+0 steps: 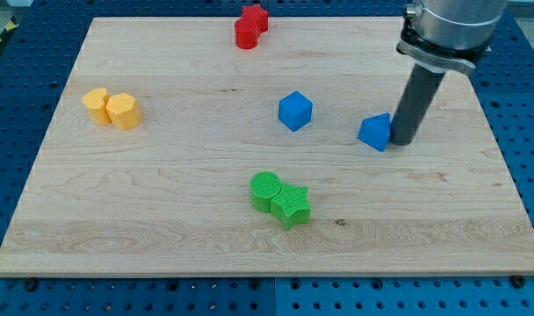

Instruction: Slide blue triangle to blue cube

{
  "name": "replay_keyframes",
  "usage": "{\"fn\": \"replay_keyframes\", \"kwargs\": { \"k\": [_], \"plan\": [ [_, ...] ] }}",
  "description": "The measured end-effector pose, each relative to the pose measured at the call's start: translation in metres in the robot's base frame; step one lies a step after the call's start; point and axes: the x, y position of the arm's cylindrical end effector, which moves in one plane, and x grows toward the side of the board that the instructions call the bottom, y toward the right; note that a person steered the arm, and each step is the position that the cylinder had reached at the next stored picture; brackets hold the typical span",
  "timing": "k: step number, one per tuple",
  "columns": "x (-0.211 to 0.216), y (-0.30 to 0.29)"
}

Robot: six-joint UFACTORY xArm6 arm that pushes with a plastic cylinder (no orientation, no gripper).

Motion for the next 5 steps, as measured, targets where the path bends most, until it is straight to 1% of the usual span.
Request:
{"fn": "replay_keyframes", "kwargs": {
  "k": [3, 4, 5],
  "plan": [
    [-0.032, -0.066],
    [-0.034, -0.087],
    [-0.037, -0.090]
  ]
}}
